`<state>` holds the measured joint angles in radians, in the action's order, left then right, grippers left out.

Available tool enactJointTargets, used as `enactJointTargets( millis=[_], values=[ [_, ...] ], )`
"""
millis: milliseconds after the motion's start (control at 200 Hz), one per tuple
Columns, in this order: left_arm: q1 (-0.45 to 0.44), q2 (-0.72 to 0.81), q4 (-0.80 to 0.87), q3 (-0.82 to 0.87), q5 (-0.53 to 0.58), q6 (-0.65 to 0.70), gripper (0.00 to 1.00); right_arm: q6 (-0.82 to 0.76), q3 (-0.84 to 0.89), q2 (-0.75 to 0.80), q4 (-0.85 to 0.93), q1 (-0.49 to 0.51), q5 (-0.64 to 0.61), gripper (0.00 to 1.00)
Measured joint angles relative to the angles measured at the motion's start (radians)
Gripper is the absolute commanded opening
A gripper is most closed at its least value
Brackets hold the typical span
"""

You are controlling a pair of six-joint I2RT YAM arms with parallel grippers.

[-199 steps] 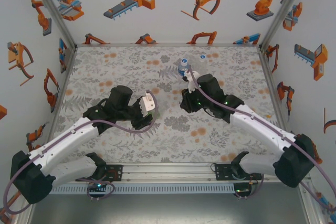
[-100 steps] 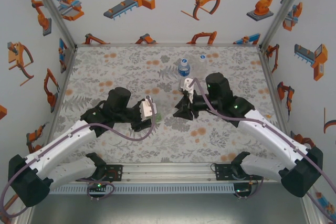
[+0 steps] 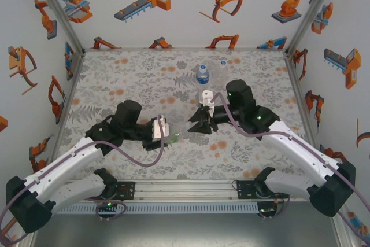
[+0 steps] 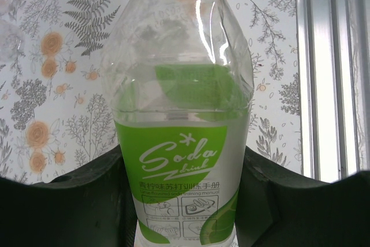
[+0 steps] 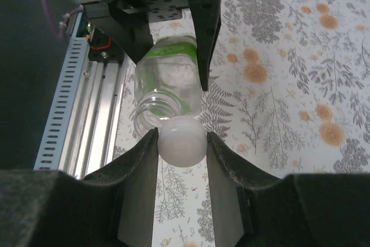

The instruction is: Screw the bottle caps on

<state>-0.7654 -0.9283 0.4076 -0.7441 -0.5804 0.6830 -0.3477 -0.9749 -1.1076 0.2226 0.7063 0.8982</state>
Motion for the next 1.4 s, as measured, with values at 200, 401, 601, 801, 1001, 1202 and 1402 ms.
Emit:
enactJointTargets(
  millis=[200, 401, 601, 801, 1001, 1202, 1402],
  values=[
    [0.000, 0.000, 0.012, 0.002, -0.022, 0.002, 0.00, -0.016, -0.016, -0.020, -0.011, 0.019, 0.067, 0.19],
    [0.003, 0.006, 0.010, 0.009, -0.022, 0.000, 0.00, -0.029, -0.028, -0.032, 0.003, 0.031, 0.089, 0.19],
    [0.014, 0.025, -0.007, 0.016, -0.014, -0.007, 0.00, -0.039, -0.026, -0.019, 0.011, 0.044, 0.064, 0.19],
    [0.020, 0.035, -0.013, 0.019, -0.017, -0.018, 0.00, -0.047, -0.017, -0.002, -0.004, 0.066, 0.023, 0.19],
    [0.028, 0.038, -0.014, 0.032, -0.018, -0.026, 0.00, -0.050, 0.016, 0.003, -0.047, 0.083, -0.014, 0.18],
    [0.036, 0.039, -0.013, 0.034, -0.019, -0.043, 0.00, -0.060, 0.053, 0.018, -0.106, 0.092, -0.045, 0.16],
    [0.041, 0.039, -0.019, 0.034, -0.027, -0.048, 0.00, -0.069, 0.100, 0.051, -0.176, 0.102, -0.073, 0.15]
  ],
)
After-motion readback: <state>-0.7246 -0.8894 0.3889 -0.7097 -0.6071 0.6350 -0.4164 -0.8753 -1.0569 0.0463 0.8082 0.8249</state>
